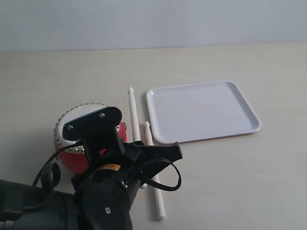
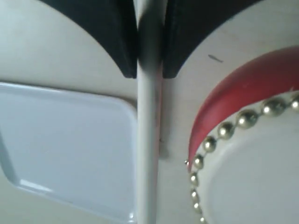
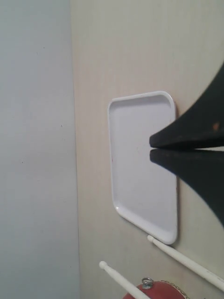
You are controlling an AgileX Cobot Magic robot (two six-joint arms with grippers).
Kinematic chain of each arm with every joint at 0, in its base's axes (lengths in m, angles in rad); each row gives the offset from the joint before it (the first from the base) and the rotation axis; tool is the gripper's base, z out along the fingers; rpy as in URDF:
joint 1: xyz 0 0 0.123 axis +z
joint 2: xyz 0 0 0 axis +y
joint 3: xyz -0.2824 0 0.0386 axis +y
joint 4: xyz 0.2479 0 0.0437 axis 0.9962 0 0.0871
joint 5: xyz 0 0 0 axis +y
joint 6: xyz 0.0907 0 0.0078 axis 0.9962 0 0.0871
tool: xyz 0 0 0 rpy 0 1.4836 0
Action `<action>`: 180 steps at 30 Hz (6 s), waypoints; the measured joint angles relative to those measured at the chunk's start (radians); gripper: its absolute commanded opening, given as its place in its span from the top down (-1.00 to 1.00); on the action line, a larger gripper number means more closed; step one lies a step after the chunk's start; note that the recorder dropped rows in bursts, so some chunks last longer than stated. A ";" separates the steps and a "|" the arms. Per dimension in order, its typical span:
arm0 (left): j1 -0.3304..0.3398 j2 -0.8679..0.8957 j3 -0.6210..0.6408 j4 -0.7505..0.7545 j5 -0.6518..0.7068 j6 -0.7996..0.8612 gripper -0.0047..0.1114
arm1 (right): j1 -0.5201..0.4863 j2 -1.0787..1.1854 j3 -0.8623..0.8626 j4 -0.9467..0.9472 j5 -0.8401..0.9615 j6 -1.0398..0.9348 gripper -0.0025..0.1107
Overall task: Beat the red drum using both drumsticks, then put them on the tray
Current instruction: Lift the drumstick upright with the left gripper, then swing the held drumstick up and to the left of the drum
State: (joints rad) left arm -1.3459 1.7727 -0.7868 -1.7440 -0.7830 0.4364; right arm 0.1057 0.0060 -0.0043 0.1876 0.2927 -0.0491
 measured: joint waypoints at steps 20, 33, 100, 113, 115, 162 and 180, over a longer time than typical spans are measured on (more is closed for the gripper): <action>-0.043 -0.130 -0.031 -0.003 -0.301 0.144 0.92 | 0.000 0.000 0.000 0.000 0.000 0.000 0.96; -0.105 -0.345 -0.035 -0.004 -0.424 0.243 0.92 | 0.000 0.000 0.000 0.000 0.000 0.000 0.96; -0.105 -0.422 -0.035 0.109 -0.303 0.410 0.92 | 0.000 0.000 0.000 0.000 0.000 0.000 0.96; 0.132 -0.549 -0.035 0.127 0.280 0.695 0.92 | 0.000 0.000 0.000 0.000 0.000 0.000 0.96; 0.192 -0.579 -0.035 0.127 0.390 0.730 0.92 | 0.000 0.000 0.000 0.000 0.000 0.000 0.96; 0.266 -0.608 -0.035 1.779 0.696 -0.643 0.92 | 0.000 0.000 0.000 0.000 0.000 0.000 0.96; 0.336 -0.681 0.026 1.918 0.813 -0.679 0.92 | 0.000 0.000 0.000 0.000 0.000 0.000 0.96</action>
State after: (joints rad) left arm -1.0094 1.0918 -0.7608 0.1741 0.0296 -0.2425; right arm 0.1057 0.0060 -0.0043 0.1876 0.2927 -0.0491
